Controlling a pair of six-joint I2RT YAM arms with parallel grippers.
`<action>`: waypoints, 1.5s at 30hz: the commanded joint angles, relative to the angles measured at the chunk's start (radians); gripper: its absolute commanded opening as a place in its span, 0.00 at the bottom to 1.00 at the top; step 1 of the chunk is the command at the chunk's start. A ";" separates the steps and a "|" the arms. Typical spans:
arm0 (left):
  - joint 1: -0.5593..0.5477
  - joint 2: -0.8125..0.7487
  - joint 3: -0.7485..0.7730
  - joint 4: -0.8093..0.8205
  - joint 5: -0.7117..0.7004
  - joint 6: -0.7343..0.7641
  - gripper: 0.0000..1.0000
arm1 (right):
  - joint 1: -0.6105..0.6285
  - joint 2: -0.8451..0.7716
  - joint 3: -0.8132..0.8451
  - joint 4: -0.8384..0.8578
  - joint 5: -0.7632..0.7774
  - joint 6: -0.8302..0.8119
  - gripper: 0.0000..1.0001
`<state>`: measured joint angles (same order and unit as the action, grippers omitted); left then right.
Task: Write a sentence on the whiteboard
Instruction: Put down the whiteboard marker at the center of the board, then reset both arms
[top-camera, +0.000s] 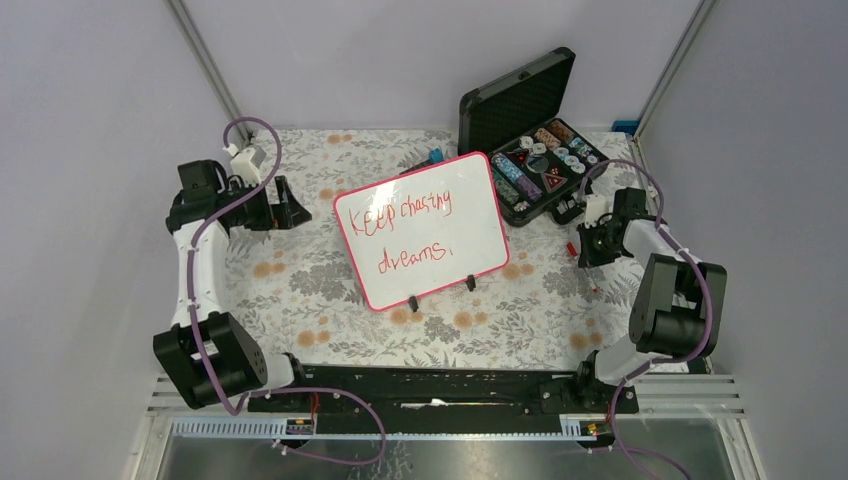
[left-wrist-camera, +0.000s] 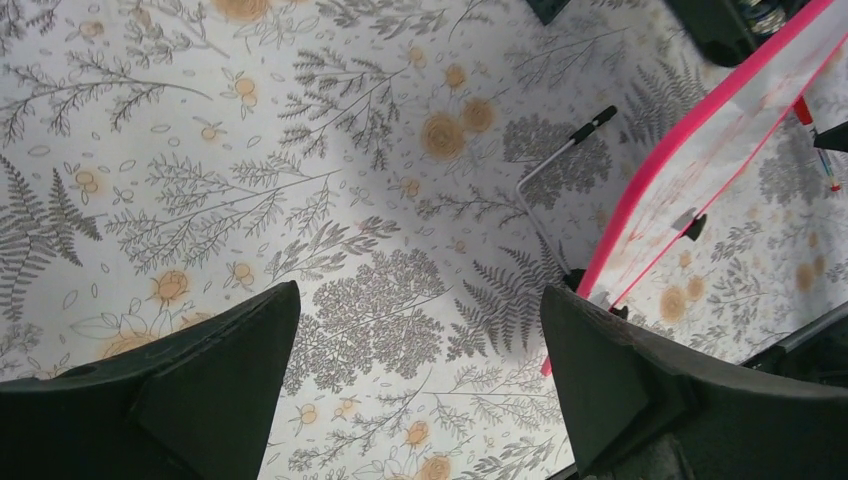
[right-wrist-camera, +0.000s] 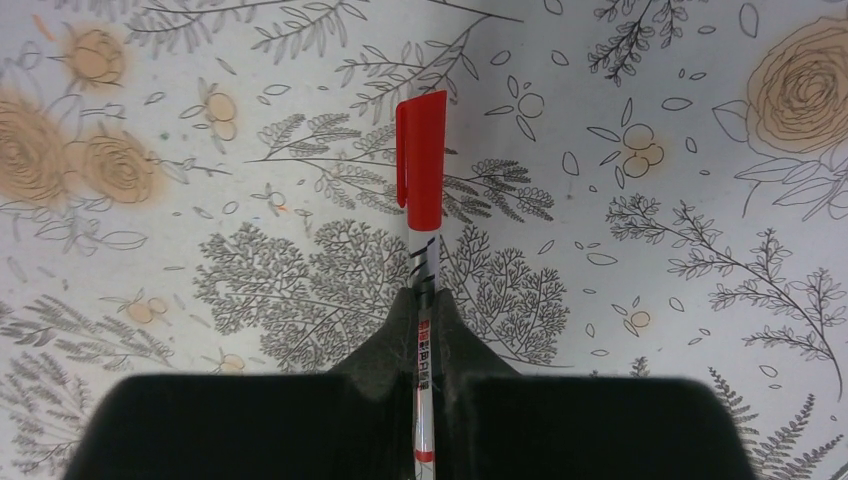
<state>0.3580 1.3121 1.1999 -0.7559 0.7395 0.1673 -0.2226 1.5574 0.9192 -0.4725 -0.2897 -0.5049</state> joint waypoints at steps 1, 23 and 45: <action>0.005 -0.028 -0.031 0.020 -0.049 0.064 0.99 | -0.009 0.030 -0.026 0.094 0.043 0.039 0.02; 0.005 0.052 0.038 -0.107 -0.071 0.195 0.99 | -0.009 -0.079 0.138 -0.083 -0.100 0.086 0.96; 0.140 0.322 0.782 -0.073 -0.249 0.031 0.99 | -0.139 0.118 1.086 -0.217 -0.301 0.300 1.00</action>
<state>0.4847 1.6466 1.9255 -0.9005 0.5343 0.2626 -0.3195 1.6463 1.8984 -0.6697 -0.5308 -0.2661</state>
